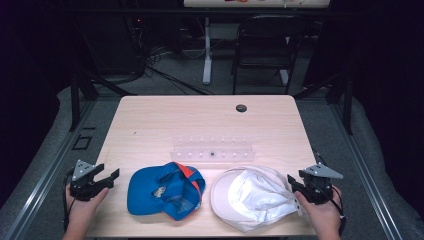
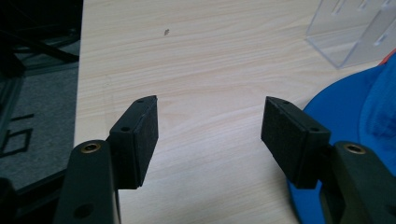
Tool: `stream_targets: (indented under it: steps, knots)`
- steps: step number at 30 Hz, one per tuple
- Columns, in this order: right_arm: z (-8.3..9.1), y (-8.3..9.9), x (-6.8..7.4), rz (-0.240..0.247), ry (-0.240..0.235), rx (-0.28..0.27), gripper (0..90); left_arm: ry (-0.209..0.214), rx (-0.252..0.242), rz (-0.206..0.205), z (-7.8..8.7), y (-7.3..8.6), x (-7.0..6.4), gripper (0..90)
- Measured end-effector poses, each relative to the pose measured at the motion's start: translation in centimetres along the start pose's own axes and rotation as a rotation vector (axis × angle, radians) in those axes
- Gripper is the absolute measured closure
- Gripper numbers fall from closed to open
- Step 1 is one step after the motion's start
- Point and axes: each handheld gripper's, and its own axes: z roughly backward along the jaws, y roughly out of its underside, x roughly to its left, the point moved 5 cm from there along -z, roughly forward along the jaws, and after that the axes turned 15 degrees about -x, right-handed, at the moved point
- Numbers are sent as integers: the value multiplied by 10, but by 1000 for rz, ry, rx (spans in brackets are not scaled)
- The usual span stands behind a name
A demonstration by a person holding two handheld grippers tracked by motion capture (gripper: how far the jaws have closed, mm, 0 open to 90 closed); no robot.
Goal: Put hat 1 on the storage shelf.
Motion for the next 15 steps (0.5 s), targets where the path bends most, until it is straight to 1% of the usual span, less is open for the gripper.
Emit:
stream_targets:
  steps: [2, 3, 4, 7, 8, 9, 10, 11, 12, 13, 14, 15]
  knots:
    - [0, 0, 1, -18, -14, 3, 545, 1, 6, 2, -1, 1, -1, 399]
    - [0, 0, 2, -28, -22, 7, 547, 2, -3, 6, -2, 1, -1, 413]
    - [0, -1, 5, -34, -35, 6, 548, 9, 3, 5, -2, 1, -2, 416]
    - [2, -2, 7, -27, -32, 11, 549, 11, 5, -4, -3, 1, -4, 427]
    - [2, -3, 7, -27, -35, 2, 548, 10, 16, -14, -2, 1, -5, 427]
    - [2, -4, 8, -28, -32, 1, 544, 5, 16, -19, -3, 1, -6, 427]
    - [3, -5, 8, -37, -39, -1, 542, 5, 35, -24, -3, 2, -7, 427]
    - [3, -5, 8, -40, -39, 5, 541, 6, 34, -21, -3, 2, -8, 425]
    - [4, -6, 8, -47, -41, 3, 540, 11, 23, -21, -4, 2, -9, 425]
    - [3, -7, 8, -58, -45, 0, 537, 20, 23, -15, -4, 2, -10, 426]
    - [4, -7, 7, -67, -49, 6, 533, 31, 20, -9, -4, 1, -12, 435]
    - [3, -8, 7, -77, -50, 3, 527, 40, 19, -13, -4, 1, -13, 455]
